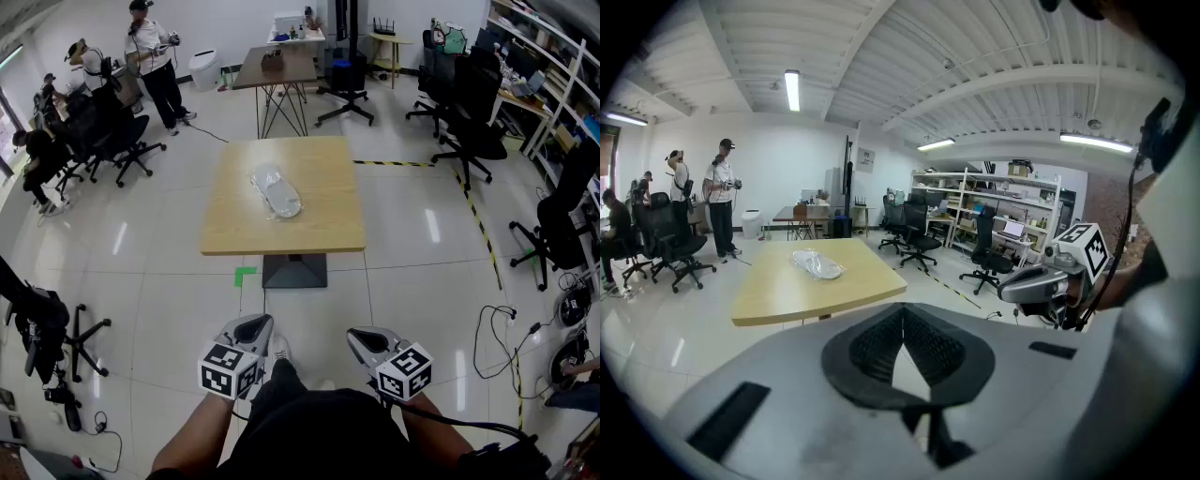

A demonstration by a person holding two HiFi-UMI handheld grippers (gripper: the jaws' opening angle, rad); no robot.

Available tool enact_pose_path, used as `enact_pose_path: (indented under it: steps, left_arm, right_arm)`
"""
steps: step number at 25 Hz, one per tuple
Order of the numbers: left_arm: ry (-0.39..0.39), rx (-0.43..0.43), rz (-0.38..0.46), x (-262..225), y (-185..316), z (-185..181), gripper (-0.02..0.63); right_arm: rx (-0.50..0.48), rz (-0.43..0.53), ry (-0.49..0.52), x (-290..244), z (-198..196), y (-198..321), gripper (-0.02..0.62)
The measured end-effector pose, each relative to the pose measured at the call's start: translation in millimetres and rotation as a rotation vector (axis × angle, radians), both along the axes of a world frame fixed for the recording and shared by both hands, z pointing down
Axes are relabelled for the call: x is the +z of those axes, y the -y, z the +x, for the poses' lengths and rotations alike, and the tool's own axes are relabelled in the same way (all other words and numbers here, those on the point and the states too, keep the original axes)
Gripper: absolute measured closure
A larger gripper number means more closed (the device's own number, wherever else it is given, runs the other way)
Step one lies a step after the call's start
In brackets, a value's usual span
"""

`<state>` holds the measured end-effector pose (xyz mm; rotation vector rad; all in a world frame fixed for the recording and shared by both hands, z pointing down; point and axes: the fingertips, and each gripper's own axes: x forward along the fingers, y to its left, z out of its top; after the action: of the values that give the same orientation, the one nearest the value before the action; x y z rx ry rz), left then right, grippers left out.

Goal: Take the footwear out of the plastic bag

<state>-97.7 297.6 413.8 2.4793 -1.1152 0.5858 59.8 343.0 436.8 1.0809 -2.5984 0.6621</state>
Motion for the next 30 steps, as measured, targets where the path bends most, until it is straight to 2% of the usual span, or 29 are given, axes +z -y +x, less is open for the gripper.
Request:
enact_pose_path:
  steps: [5,10,15,20,25,30]
  left_arm:
    - [0.004,-0.004,-0.001,0.1,8.5,6.0,0.598]
    - [0.021,-0.003,-0.039,11.4,18.4,2.8,0.598]
    - [0.018,0.016,-0.064,27.5,50.2,14.9,0.598]
    - [0.009,0.025,-0.097,44.6,110.8,19.0,0.598]
    - [-0.024,0.005,-0.102,47.8,190.3,9.8,0.598]
    - [-0.037,0.024,-0.081,49.8,266.4,7.3,0.599]
  right_arm:
    - [0.002,-0.012,-0.002,3.9,9.8,8.7,0.592]
    - [0.017,-0.041,0.02,11.7,9.5,20.9,0.592]
    - [0.039,-0.066,0.034,24.4,14.2,50.6,0.592]
    - [0.043,-0.112,0.025,37.7,14.5,107.1,0.592]
    - [0.042,-0.114,-0.008,25.8,11.9,187.5,0.592]
    - [-0.002,-0.098,-0.076,19.6,-3.0,268.1,0.592]
